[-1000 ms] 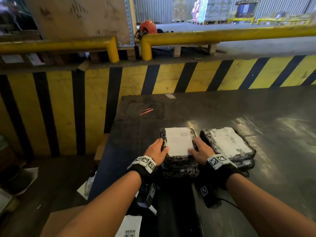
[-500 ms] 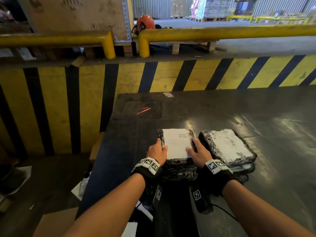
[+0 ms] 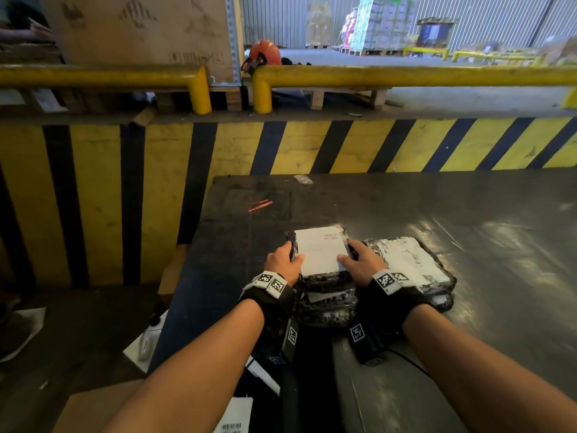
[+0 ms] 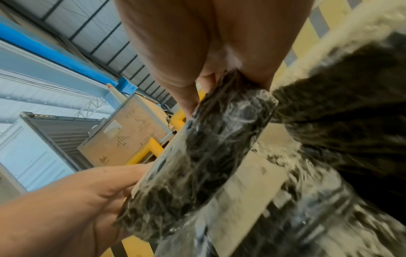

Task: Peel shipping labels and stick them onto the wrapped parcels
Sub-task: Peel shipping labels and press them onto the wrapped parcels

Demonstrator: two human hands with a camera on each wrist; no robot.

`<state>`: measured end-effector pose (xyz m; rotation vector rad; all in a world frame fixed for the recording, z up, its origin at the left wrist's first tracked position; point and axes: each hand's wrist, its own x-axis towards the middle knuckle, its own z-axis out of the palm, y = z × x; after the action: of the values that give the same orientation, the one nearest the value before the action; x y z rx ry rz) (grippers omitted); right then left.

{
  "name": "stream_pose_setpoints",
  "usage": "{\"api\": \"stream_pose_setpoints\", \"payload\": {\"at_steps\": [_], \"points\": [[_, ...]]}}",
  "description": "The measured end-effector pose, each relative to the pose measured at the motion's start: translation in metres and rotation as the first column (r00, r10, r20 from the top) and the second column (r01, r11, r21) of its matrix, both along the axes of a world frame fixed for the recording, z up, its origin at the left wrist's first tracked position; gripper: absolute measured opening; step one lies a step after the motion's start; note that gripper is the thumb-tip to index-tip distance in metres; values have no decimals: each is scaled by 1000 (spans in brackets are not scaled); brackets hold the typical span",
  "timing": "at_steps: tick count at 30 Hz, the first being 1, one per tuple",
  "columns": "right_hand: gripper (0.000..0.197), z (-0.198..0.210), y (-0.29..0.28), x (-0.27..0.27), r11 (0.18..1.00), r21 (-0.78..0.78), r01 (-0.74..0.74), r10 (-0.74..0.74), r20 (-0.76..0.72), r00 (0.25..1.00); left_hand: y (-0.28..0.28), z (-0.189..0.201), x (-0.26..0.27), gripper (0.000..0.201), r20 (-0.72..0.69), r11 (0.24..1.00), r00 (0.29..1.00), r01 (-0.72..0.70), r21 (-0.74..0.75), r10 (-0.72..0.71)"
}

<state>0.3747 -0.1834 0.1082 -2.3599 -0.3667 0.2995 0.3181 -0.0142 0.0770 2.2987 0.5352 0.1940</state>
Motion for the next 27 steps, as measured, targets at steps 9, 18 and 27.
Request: {"api": "stream_pose_setpoints", "payload": {"at_steps": [9,18,27], "points": [[41,25,-14,-27,996,83,16,-27,136,990,-4,31,-15,33,104,999,993,46,26,-48],[56,-38,-65,-102,994,60,-95,90,85,992,-64,-19,-114,32,119,995,989,-85,-51,91],[57,-108,-113,-168,972,40,-232,234,-78,969,-121,-83,-204,37,-54,965,972,-234,-122,229]]}}
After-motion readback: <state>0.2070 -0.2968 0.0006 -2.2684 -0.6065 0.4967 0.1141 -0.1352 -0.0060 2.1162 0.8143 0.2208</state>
